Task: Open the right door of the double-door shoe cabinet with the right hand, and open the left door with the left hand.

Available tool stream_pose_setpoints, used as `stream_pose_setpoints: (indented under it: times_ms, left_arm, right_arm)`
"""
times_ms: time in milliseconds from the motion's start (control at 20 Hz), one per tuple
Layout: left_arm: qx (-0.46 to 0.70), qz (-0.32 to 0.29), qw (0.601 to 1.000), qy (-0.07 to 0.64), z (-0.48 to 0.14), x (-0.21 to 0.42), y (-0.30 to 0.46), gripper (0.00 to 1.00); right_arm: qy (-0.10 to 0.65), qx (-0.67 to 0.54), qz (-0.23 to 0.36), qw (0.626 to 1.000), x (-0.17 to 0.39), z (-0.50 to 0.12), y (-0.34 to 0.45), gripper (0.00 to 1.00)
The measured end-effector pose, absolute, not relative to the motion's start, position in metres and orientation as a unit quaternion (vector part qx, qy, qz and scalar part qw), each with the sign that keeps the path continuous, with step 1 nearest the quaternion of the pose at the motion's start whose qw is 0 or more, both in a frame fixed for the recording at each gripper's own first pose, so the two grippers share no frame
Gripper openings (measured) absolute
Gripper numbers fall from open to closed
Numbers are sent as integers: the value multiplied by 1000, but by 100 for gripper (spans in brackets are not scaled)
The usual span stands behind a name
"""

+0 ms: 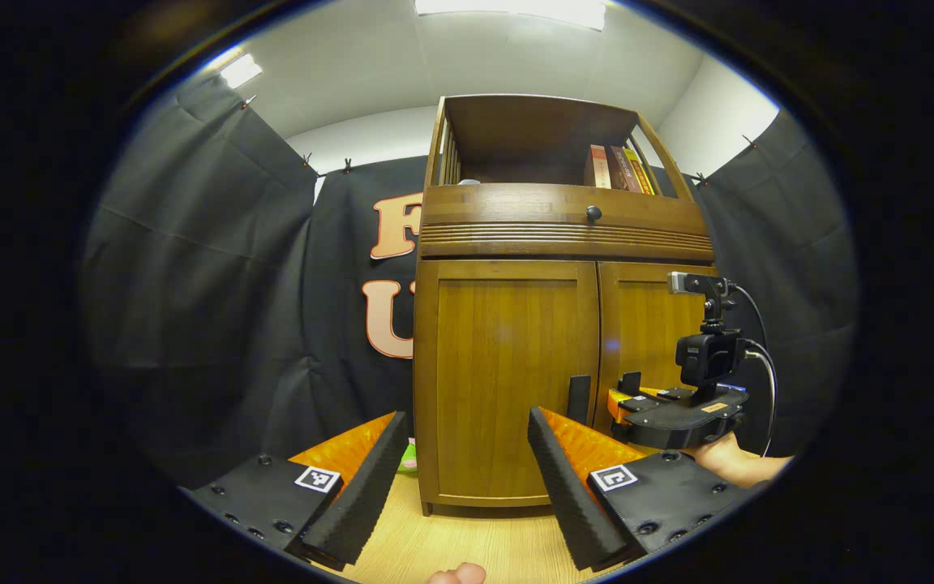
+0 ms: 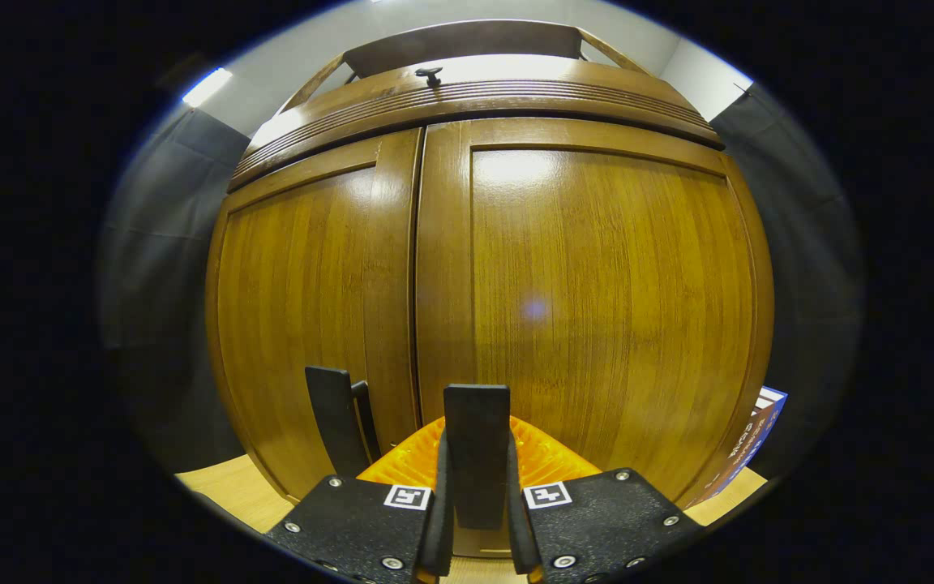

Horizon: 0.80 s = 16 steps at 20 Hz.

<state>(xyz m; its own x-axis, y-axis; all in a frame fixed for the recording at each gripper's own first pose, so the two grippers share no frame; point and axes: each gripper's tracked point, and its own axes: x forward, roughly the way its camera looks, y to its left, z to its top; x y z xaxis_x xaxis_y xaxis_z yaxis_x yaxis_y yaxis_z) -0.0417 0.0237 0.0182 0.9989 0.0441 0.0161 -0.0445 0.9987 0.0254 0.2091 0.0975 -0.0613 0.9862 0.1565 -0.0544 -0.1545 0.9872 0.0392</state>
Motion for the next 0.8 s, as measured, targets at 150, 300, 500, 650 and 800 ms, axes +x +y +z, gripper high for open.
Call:
stream_pose_setpoints:
  times_ms: [150,300,500,650,800]
  left_arm:
    - [9,29,999,-8,18,-43,27,95]
    - [4,38,999,-8,16,-46,30,95]
    - [-2,35,999,-4,14,-47,26,95]
    - [-6,28,1000,-1,12,-44,20,95]
    - [-5,20,1000,2,11,-42,15,97]
  right_arm:
    - [30,17,82,996,205,-62,97,28]
    - [23,20,84,996,194,-60,96,28]
    - [22,24,94,995,179,-60,93,28]
    - [19,25,97,995,162,-58,88,28]
    - [24,26,106,994,143,-58,81,28]
